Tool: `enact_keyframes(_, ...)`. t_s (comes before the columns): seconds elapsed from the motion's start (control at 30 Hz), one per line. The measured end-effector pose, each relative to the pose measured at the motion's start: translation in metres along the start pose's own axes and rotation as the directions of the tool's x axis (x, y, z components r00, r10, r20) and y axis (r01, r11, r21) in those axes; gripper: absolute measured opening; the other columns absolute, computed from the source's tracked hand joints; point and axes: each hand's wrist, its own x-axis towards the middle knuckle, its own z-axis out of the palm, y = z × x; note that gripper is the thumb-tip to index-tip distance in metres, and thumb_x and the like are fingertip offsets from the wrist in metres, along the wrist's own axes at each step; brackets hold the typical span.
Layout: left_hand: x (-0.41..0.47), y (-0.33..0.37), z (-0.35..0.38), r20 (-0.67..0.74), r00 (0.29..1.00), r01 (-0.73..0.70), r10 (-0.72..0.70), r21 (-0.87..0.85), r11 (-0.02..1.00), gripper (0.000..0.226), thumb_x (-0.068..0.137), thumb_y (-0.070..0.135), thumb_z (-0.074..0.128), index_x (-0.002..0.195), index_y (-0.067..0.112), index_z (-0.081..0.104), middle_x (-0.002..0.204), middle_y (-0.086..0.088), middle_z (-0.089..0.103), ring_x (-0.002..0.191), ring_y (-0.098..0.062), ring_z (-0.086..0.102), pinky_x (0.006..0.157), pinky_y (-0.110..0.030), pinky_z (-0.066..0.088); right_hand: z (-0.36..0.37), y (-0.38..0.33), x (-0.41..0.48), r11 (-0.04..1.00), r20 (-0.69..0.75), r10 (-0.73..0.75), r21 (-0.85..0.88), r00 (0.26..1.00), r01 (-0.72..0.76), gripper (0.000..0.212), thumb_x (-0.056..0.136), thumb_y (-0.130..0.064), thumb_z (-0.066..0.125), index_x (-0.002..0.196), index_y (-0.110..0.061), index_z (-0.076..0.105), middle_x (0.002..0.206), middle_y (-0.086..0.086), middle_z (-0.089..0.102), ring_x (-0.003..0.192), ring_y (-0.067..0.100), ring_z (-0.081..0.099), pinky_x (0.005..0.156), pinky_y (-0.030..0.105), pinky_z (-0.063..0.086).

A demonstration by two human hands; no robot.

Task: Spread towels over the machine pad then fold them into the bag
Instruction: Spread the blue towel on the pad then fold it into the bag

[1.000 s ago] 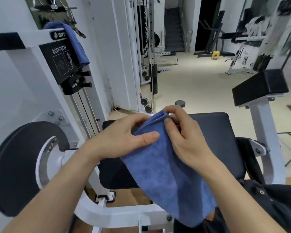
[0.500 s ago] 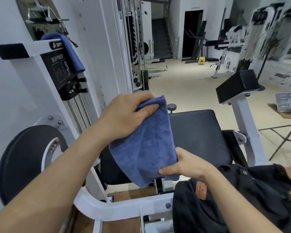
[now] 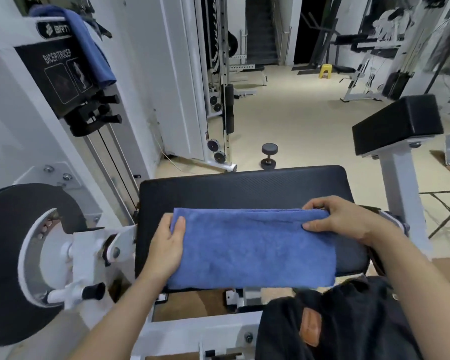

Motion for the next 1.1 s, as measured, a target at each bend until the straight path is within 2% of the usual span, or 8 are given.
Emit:
enact_keyframes(0.2, 0.046, -0.053, 0.036, -0.189, 0.972, 0.152, -0.143, 0.033, 0.988, 0.018, 0.101, 0.029, 0.042, 0.093, 0.014, 0.048, 0.082, -0.001, 0.059, 0.075, -0.02, 0.055, 0.064, -0.032, 0.043, 0.02, 0.017, 0.096, 0.971, -0.193, -0.045, -0.239, 0.98, -0.002, 0.014, 0.079, -0.018, 0.073, 0.09, -0.025, 0.066, 0.09, -0.006, 0.069, 0.085, 0.016, 0.064, 0.07, 0.03, 0.049)
enact_keyframes(0.37, 0.094, -0.065, 0.034, -0.329, 0.933, 0.226, -0.147, 0.216, 0.95, 0.017, 0.1, 0.028, 0.043, 0.104, 0.012, 0.046, 0.089, -0.005, 0.056, 0.082, -0.03, 0.053, 0.071, -0.035, 0.036, 0.052, 0.033, 0.141, 0.902, -0.413, -0.184, -0.432, 0.892, -0.013, 0.047, 0.085, -0.012, 0.063, 0.131, -0.02, 0.053, 0.12, 0.006, 0.056, 0.109, 0.027, 0.054, 0.087, 0.042, 0.048)
enact_keyframes(0.43, 0.1, -0.072, 0.032, -0.351, 0.93, 0.22, -0.106, 0.301, 0.928, 0.018, 0.097, 0.022, 0.049, 0.112, 0.012, 0.047, 0.095, -0.008, 0.057, 0.09, -0.034, 0.055, 0.073, -0.037, 0.039, 0.062, 0.041, 0.146, 0.813, -0.46, -0.352, -0.581, 0.815, 0.024, 0.056, 0.079, -0.005, 0.067, 0.133, -0.016, 0.053, 0.125, 0.014, 0.051, 0.108, 0.034, 0.051, 0.081, 0.048, 0.047)
enact_keyframes(0.53, 0.101, -0.079, 0.032, -0.328, 0.94, 0.099, 0.093, 0.523, 0.846, 0.037, 0.088, 0.011, 0.057, 0.125, 0.013, 0.052, 0.116, -0.015, 0.053, 0.106, -0.035, 0.05, 0.089, -0.047, 0.044, 0.069, 0.049, 0.15, 0.673, -0.327, -0.571, -0.712, 0.753, 0.201, 0.042, 0.075, -0.005, 0.071, 0.116, -0.013, 0.065, 0.116, 0.013, 0.057, 0.1, 0.036, 0.055, 0.07, 0.043, 0.045)
enact_keyframes(0.63, 0.102, -0.073, 0.042, -0.139, 0.931, -0.154, 0.338, 0.689, 0.708, 0.034, 0.085, 0.011, 0.061, 0.119, 0.015, 0.064, 0.113, -0.011, 0.055, 0.099, -0.033, 0.05, 0.08, -0.05, 0.049, 0.069, 0.053, 0.157, 0.635, -0.238, -0.534, -0.746, 0.811, 0.2, 0.033, 0.084, -0.015, 0.066, 0.117, -0.018, 0.064, 0.118, 0.004, 0.058, 0.111, 0.029, 0.052, 0.077, 0.041, 0.038)
enact_keyframes(0.7, 0.106, -0.065, 0.051, -0.022, 0.924, -0.249, 0.382, 0.723, 0.644, 0.03, 0.086, 0.014, 0.066, 0.116, 0.015, 0.067, 0.113, -0.008, 0.058, 0.1, -0.031, 0.052, 0.076, -0.047, 0.05, 0.066, 0.052, 0.161, 0.643, -0.238, -0.501, -0.746, 0.832, 0.173, 0.036, 0.088, -0.021, 0.063, 0.124, -0.021, 0.061, 0.122, 0.002, 0.056, 0.117, 0.027, 0.047, 0.081, 0.041, 0.036)
enact_keyframes(0.8, 0.117, -0.058, 0.059, 0.052, 0.944, -0.261, 0.327, 0.725, 0.638, 0.031, 0.088, 0.021, 0.066, 0.12, 0.017, 0.066, 0.116, -0.004, 0.058, 0.105, -0.026, 0.051, 0.079, -0.045, 0.051, 0.059, 0.046, 0.167, 0.669, -0.234, -0.453, -0.728, 0.86, 0.154, 0.036, 0.091, -0.027, 0.06, 0.127, -0.023, 0.059, 0.123, 0.001, 0.052, 0.118, 0.026, 0.04, 0.083, 0.04, 0.033)
enact_keyframes(1.1, 0.132, -0.052, 0.054, 0.015, 0.945, -0.254, 0.328, 0.665, 0.702, 0.014, 0.089, 0.022, 0.066, 0.1, 0.016, 0.072, 0.097, 0.008, 0.056, 0.091, -0.009, 0.045, 0.075, -0.027, 0.039, 0.049, 0.037, 0.181, 0.901, -0.331, -0.234, -0.428, 0.914, 0.076, 0.006, 0.088, -0.021, 0.061, 0.093, -0.025, 0.059, 0.099, -0.004, 0.059, 0.102, 0.019, 0.047, 0.074, 0.031, 0.039)
